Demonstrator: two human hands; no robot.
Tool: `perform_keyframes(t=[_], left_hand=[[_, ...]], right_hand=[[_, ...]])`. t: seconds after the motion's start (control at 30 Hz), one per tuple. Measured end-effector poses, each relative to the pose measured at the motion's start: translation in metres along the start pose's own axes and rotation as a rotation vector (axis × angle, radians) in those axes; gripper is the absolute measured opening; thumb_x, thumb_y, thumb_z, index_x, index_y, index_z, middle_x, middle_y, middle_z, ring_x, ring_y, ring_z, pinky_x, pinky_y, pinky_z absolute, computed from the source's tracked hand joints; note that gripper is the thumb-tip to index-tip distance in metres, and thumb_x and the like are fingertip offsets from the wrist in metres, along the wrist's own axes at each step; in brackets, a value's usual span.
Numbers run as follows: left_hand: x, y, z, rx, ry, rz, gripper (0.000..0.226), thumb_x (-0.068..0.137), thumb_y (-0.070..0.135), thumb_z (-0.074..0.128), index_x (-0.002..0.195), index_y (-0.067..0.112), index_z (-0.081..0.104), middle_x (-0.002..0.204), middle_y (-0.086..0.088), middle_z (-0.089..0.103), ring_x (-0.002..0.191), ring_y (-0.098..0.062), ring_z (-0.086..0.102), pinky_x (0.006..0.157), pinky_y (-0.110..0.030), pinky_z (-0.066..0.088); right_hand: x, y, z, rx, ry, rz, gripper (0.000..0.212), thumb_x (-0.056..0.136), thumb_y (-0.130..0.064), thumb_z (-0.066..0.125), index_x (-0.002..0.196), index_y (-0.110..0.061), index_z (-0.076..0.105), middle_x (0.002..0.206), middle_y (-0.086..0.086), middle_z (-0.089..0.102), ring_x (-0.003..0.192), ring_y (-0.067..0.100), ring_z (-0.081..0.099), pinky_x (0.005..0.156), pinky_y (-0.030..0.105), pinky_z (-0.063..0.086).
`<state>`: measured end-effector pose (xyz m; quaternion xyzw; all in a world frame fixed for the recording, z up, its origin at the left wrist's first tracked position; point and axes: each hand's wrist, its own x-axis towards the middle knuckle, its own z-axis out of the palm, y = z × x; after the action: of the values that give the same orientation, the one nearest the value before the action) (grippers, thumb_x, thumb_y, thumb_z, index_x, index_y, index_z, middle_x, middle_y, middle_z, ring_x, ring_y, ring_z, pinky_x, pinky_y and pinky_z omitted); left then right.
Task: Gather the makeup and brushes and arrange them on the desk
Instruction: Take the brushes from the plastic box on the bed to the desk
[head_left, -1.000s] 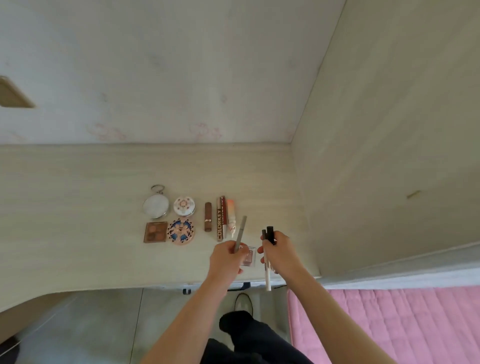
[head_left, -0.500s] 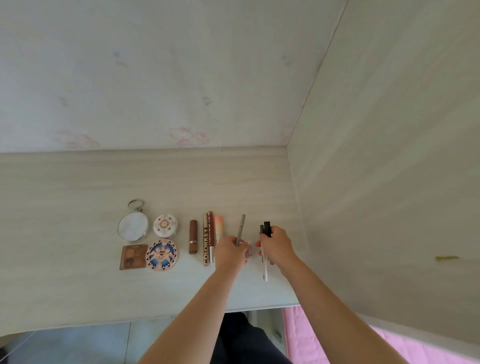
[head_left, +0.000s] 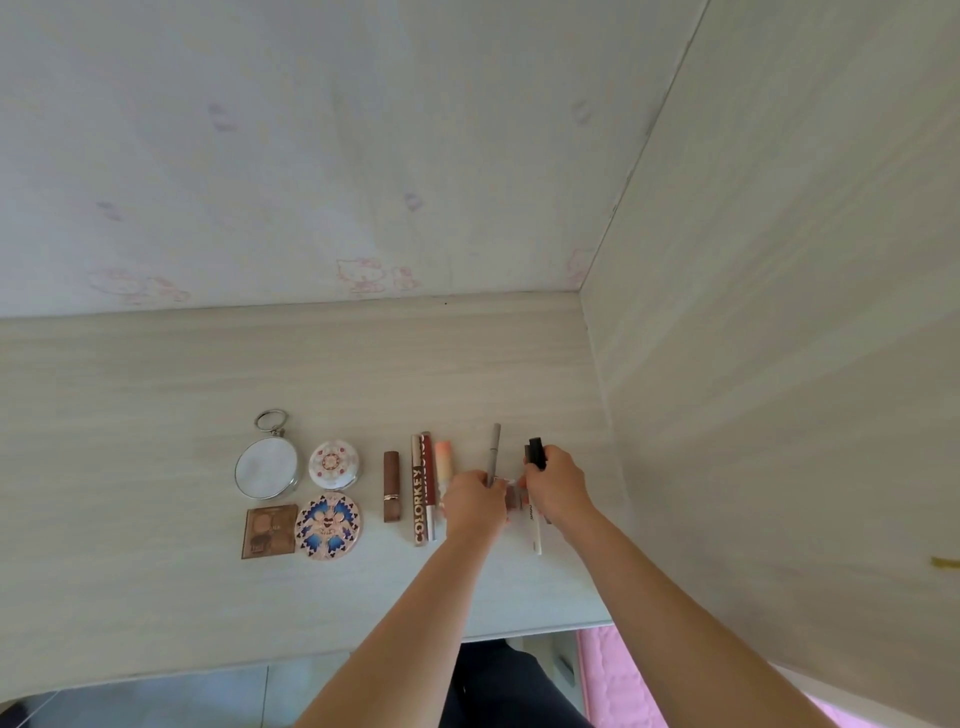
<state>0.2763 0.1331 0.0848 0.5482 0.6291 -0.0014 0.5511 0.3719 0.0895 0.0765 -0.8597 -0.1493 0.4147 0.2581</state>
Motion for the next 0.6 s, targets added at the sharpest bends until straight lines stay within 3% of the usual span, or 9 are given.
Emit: perform_keyframes(t=[0.1, 0.2, 0.3, 0.37, 0.5, 0.6], left_hand=[[-0.001, 0.002, -0.001, 0.115, -0.001, 0.038, 0.03, 0.093, 0.018, 0.053, 0.063, 0.017, 0.054, 0.066, -0.003, 0.059, 0.075, -0.027, 0.066, 0.064, -0.033, 0.055], [-0.003, 0.002, -0.004, 0.221, 0.036, 0.081, 0.036, 0.094, 0.019, 0.051, 0.058, 0.016, 0.047, 0.057, 0.001, 0.049, 0.057, -0.016, 0.051, 0.044, -0.023, 0.032], [-0.003, 0.0, -0.006, 0.271, 0.052, 0.115, 0.034, 0.093, 0.019, 0.05, 0.06, 0.014, 0.048, 0.059, 0.0, 0.05, 0.055, -0.016, 0.048, 0.046, -0.025, 0.033], [-0.003, -0.002, -0.008, 0.299, 0.078, 0.148, 0.03, 0.092, 0.02, 0.049, 0.064, 0.013, 0.051, 0.071, -0.004, 0.055, 0.06, -0.021, 0.053, 0.051, -0.026, 0.036], [-0.006, -0.009, -0.018, 0.448, 0.162, 0.209, 0.024, 0.093, 0.026, 0.044, 0.074, 0.013, 0.053, 0.083, -0.003, 0.058, 0.071, -0.025, 0.056, 0.058, -0.03, 0.042], [-0.006, -0.017, -0.026, 0.538, 0.213, 0.277, 0.012, 0.091, 0.024, 0.042, 0.095, 0.016, 0.051, 0.08, -0.002, 0.062, 0.076, -0.026, 0.06, 0.058, -0.032, 0.046]], right_hand=[[0.002, 0.001, 0.0, -0.003, -0.007, 0.006, 0.018, 0.092, -0.018, 0.045, 0.104, -0.009, 0.055, 0.099, 0.012, 0.067, 0.089, 0.03, 0.063, 0.063, 0.032, 0.049], [0.003, 0.001, -0.001, -0.009, -0.005, -0.003, 0.017, 0.091, -0.018, 0.045, 0.103, -0.01, 0.055, 0.098, 0.011, 0.067, 0.087, 0.03, 0.064, 0.063, 0.032, 0.048], [0.004, -0.003, -0.002, -0.021, 0.005, -0.028, 0.016, 0.093, -0.018, 0.046, 0.103, -0.01, 0.055, 0.092, 0.01, 0.064, 0.081, 0.029, 0.062, 0.06, 0.031, 0.046], [0.005, -0.006, -0.003, -0.024, 0.009, -0.049, 0.014, 0.094, -0.02, 0.046, 0.1, -0.011, 0.054, 0.085, 0.008, 0.06, 0.077, 0.028, 0.062, 0.057, 0.03, 0.045], [0.008, -0.014, -0.003, -0.031, 0.003, -0.072, 0.01, 0.089, -0.019, 0.05, 0.086, -0.012, 0.056, 0.071, 0.007, 0.059, 0.068, 0.028, 0.061, 0.059, 0.033, 0.046], [0.009, -0.022, 0.002, -0.006, -0.014, -0.06, 0.011, 0.084, -0.016, 0.051, 0.078, -0.01, 0.057, 0.07, 0.012, 0.062, 0.069, 0.033, 0.065, 0.062, 0.039, 0.051]])
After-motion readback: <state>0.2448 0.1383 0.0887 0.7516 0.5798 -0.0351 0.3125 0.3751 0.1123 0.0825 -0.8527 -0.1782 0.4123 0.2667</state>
